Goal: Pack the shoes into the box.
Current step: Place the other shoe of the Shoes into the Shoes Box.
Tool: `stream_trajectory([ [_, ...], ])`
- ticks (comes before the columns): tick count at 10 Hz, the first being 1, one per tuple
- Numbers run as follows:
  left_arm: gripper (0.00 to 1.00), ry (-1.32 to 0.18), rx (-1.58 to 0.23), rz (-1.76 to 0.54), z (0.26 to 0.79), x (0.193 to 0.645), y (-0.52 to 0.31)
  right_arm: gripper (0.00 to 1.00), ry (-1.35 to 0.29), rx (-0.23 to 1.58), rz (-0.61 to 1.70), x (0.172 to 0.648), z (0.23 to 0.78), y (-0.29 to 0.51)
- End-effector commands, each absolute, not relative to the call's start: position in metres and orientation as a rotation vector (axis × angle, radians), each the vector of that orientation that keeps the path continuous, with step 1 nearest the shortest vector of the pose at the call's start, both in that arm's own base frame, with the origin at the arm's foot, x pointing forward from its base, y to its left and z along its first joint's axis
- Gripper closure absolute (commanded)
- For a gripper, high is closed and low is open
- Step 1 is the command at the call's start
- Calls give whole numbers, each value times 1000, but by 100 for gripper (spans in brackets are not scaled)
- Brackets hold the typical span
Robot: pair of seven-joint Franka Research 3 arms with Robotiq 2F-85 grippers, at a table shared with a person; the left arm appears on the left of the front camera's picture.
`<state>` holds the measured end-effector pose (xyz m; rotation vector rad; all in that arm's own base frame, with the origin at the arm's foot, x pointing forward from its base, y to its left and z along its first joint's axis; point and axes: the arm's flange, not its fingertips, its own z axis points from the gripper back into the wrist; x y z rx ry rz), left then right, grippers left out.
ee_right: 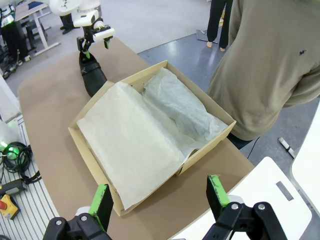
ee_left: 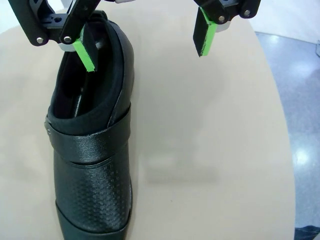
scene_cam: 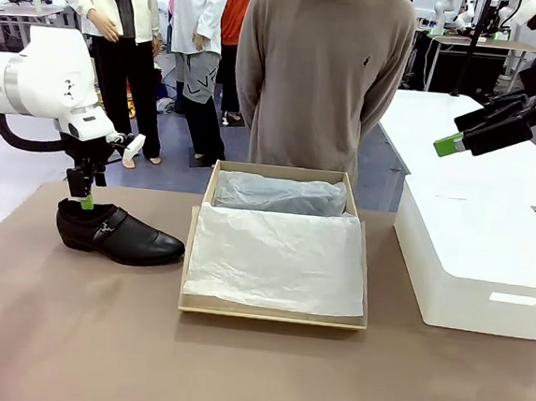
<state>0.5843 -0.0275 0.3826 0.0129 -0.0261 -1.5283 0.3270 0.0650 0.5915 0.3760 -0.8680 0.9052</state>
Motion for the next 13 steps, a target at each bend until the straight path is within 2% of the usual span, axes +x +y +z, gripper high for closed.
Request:
stream_trajectory([
  [1, 0, -10, -13, -1545, 379, 586, -21, 0, -876, 394, 907, 328, 591, 65],
  [13, 0, 69, -63, -1550, 338, 598, -21, 0, -876, 394, 907, 328, 591, 65],
])
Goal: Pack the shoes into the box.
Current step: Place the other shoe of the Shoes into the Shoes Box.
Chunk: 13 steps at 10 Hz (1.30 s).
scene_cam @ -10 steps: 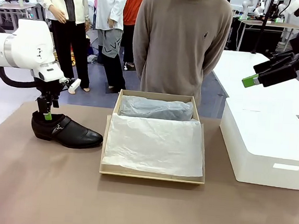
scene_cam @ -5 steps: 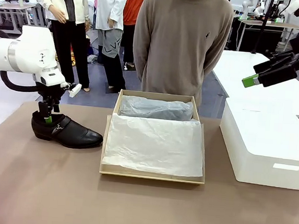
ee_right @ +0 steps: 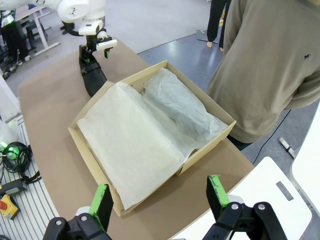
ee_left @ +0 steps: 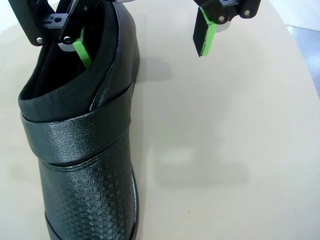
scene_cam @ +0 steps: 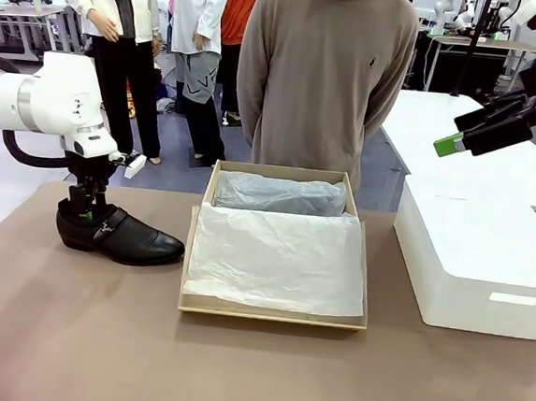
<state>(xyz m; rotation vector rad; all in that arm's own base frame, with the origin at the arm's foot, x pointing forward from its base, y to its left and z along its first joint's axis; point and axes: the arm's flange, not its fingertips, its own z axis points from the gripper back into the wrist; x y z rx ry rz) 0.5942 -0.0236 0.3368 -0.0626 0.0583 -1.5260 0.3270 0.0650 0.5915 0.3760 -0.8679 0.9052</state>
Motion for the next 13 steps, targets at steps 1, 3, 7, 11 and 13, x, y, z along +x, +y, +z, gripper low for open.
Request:
stream_trajectory([
  [1, 0, 71, -67, -1562, 337, 598, -21, 0, -876, 394, 907, 328, 591, 65],
  [3, 24, 67, -59, -1574, 337, 598, -21, 0, -876, 394, 907, 328, 591, 65],
  [7, 100, 65, -53, -1576, 340, 595, -21, 0, -876, 394, 907, 328, 591, 65],
  [11, 100, 70, -46, -1580, 342, 590, -24, 0, -876, 394, 907, 328, 591, 65],
  [13, 100, 76, -35, -1580, 343, 589, -25, 0, -876, 394, 907, 328, 591, 65],
])
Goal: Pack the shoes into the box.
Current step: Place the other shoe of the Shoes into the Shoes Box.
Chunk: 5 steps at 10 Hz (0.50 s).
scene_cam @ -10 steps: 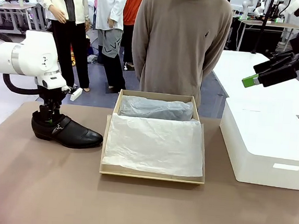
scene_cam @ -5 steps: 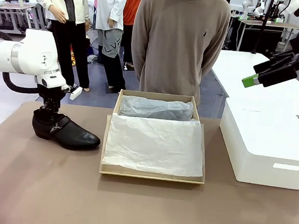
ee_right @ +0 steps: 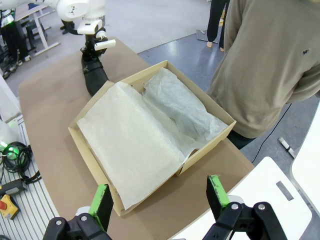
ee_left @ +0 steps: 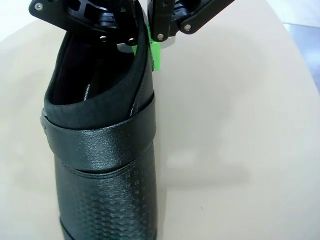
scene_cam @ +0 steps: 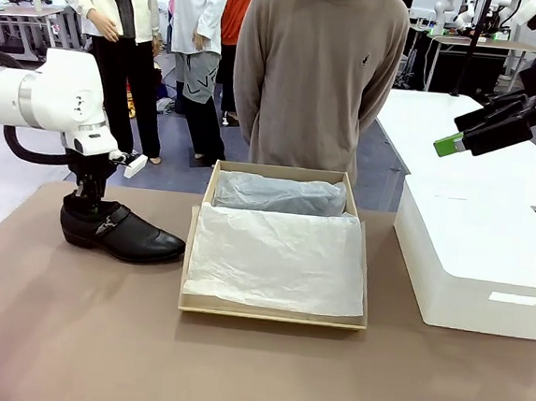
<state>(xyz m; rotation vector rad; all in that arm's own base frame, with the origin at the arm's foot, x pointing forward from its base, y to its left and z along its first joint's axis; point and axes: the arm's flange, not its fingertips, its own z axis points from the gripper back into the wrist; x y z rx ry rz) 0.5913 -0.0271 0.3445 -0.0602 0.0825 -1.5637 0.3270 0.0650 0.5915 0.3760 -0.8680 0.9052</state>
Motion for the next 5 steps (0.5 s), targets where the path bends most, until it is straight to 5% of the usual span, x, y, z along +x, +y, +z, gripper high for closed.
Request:
stream_trajectory([
  [1, 100, 79, -28, -1580, 344, 588, -25, 0, -876, 394, 907, 328, 591, 65],
  [5, 100, 63, -4, -1569, 350, 586, -27, 0, -876, 394, 907, 328, 591, 65],
])
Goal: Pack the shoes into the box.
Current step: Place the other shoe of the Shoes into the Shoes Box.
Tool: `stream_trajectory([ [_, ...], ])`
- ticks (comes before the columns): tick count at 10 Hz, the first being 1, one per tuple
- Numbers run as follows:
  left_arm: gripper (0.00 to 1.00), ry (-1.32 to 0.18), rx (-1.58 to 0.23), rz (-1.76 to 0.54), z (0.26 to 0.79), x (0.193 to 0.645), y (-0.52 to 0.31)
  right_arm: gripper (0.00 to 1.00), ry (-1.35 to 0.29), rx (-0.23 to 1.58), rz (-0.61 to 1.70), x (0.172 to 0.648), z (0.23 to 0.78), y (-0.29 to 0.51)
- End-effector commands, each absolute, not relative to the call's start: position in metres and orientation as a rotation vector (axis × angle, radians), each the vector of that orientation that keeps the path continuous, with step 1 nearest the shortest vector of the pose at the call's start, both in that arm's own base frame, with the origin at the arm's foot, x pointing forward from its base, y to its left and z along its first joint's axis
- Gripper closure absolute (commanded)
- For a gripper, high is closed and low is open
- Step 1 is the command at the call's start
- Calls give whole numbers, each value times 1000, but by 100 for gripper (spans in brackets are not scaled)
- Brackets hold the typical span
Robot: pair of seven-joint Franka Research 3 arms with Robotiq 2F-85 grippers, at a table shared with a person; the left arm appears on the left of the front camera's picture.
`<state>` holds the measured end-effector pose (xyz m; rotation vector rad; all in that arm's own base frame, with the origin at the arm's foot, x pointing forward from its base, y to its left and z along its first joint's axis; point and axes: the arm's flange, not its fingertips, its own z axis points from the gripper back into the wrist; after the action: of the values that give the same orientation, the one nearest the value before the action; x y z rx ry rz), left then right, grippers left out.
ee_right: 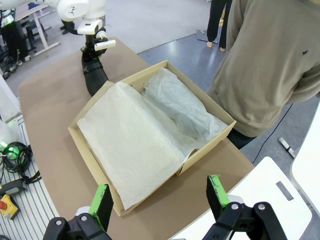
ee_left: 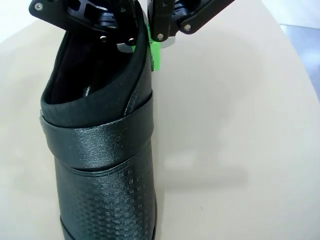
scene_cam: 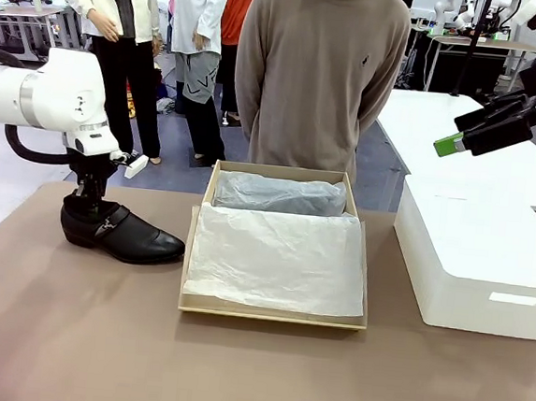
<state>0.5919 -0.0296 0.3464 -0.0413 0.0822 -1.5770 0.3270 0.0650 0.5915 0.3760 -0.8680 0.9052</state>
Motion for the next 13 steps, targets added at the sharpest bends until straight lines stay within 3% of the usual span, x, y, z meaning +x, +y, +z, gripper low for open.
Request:
stream_trajectory([
  [1, 100, 37, 18, -1540, 360, 586, -25, 0, -876, 394, 907, 328, 591, 65],
  [5, 100, 4, 43, -1422, 418, 585, -23, 0, -876, 394, 907, 328, 591, 65],
  [8, 100, -22, 23, -1171, 451, 582, -23, 0, -876, 394, 907, 328, 591, 65],
  [11, 100, 9, 46, -1074, 467, 578, -22, 0, -876, 394, 907, 328, 591, 65],
  [13, 100, -8, 33, -1135, 455, 580, -20, 0, -876, 394, 907, 328, 591, 65],
])
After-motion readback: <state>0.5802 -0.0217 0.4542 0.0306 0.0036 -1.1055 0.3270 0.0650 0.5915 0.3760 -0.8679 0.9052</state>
